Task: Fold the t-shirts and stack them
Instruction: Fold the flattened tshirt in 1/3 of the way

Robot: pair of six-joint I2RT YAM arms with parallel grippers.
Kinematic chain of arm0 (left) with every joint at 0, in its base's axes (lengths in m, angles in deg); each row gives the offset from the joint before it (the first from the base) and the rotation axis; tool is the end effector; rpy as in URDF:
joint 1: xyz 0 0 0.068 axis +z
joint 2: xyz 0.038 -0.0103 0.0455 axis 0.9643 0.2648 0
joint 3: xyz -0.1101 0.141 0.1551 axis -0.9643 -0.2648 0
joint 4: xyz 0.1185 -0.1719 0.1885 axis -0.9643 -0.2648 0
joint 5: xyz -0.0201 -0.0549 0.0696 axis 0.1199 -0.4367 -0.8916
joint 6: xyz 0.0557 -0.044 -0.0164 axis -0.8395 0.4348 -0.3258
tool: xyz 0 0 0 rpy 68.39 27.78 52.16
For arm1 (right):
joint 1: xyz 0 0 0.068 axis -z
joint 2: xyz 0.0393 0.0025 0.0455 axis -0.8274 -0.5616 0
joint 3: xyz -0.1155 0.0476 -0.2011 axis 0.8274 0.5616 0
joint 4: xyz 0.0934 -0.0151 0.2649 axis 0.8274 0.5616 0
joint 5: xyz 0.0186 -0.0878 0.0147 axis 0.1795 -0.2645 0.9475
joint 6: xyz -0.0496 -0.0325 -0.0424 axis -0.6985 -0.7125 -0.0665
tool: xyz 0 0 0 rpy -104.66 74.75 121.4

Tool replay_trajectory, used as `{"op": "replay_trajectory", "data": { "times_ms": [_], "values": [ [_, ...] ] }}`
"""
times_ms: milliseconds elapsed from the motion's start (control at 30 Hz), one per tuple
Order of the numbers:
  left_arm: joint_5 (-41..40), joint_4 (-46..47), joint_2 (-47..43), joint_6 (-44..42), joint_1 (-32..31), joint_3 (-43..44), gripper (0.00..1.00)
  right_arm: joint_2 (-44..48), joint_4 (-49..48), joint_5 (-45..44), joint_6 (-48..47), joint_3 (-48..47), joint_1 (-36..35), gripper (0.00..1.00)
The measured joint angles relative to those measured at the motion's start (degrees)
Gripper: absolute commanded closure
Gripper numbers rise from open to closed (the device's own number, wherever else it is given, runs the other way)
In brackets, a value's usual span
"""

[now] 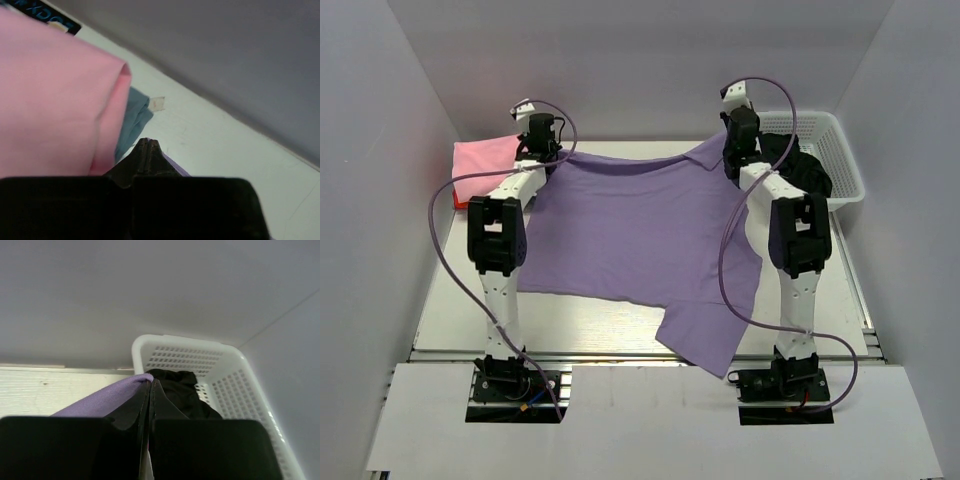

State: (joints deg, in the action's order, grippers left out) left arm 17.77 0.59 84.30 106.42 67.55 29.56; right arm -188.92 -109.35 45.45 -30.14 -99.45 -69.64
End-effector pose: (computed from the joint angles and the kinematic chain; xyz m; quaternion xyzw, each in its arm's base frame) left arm 0.5389 -0.0402 0.1823 -0.2567 0.7996 0.0386 0.5415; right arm 0.5368 0.0983 0.2362 -0.0443 0.6992 -0.2715 0.6599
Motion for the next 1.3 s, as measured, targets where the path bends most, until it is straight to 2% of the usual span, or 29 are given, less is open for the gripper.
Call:
{"op": "replay_trajectory", "data": {
  "times_ms": [100,333,767,1000,1300],
  "values": [
    [2.8,0.09,5.14,-0.35,0.57,5.97,1.0,-0.72,2.14,4.11,1.92,-1.05,0.87,1.0],
    [7.69,0.17,10.25,-0.61,1.09,8.87,1.0,-5.07,9.09,12.37,5.75,-6.64,2.34,1.0],
    [12.48,1.92,11.02,-1.68,2.05,11.06,1.0,-7.13,14.73,19.28,10.14,-9.7,4.09,1.0],
    [14.36,2.62,8.57,-2.01,2.05,2.69,1.0,-1.36,17.9,20.11,13.11,-0.42,4.04,1.0],
    [14.49,2.73,-2.71,-2.64,2.05,-10.43,1.0,15.89,21.62,24.3,17.55,15.04,4.02,1.0]
  ]
}}
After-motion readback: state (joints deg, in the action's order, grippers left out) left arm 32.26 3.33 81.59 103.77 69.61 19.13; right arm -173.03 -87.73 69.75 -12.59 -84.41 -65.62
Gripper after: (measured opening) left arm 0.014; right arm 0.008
